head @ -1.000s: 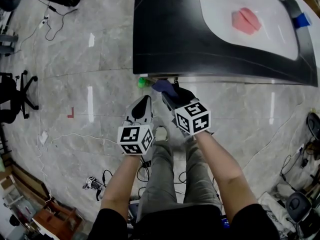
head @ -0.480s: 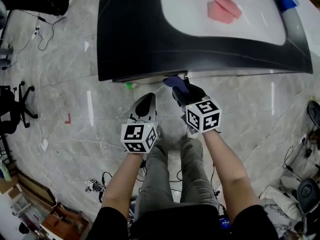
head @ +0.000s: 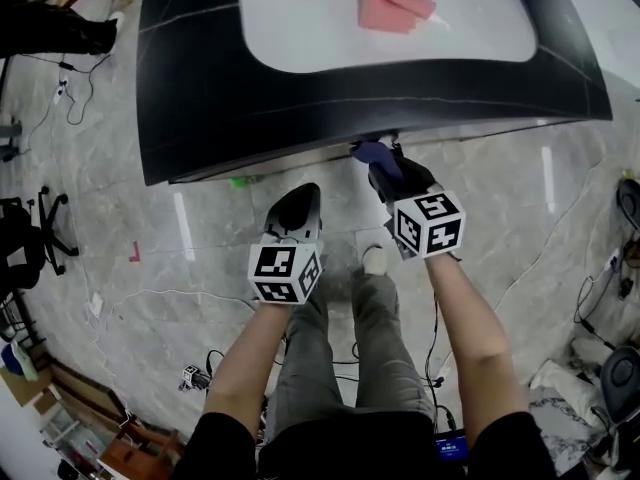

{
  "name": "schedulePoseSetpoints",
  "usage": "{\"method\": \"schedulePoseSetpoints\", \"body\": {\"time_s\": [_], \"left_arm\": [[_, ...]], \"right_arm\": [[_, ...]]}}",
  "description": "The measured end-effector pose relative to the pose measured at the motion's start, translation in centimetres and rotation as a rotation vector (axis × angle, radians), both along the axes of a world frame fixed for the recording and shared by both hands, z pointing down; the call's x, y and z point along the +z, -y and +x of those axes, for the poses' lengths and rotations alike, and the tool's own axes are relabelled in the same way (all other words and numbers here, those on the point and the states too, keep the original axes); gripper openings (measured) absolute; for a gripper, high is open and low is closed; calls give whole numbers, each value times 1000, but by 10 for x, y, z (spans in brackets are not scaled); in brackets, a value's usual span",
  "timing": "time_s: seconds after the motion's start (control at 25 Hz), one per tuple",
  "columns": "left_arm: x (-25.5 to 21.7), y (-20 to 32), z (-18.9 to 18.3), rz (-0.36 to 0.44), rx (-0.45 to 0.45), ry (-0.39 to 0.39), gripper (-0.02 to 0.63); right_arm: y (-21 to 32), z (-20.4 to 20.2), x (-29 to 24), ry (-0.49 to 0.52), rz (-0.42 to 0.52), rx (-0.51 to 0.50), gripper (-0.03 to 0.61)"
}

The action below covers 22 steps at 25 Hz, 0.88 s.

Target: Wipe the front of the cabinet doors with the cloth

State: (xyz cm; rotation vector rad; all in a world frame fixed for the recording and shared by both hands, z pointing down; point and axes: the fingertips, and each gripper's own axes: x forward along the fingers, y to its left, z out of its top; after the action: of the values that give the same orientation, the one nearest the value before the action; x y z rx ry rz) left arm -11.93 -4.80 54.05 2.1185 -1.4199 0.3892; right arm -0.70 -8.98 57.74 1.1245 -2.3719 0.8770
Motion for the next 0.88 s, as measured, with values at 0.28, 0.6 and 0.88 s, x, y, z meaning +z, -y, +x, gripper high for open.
{"method": "schedulePoseSetpoints", "body": {"time_s": [0.28, 0.6, 0.88], "left_arm": [[5, 10, 36, 8, 27, 3, 9], [7, 1, 41, 0, 31, -23, 9], [9, -16, 1, -3, -8, -23, 9]], "right_arm": [[11, 42, 3, -33, 21, -4, 123], [-11, 48, 3, -2, 5, 3, 123], [-44, -6, 10, 29, -32, -64, 123]]}}
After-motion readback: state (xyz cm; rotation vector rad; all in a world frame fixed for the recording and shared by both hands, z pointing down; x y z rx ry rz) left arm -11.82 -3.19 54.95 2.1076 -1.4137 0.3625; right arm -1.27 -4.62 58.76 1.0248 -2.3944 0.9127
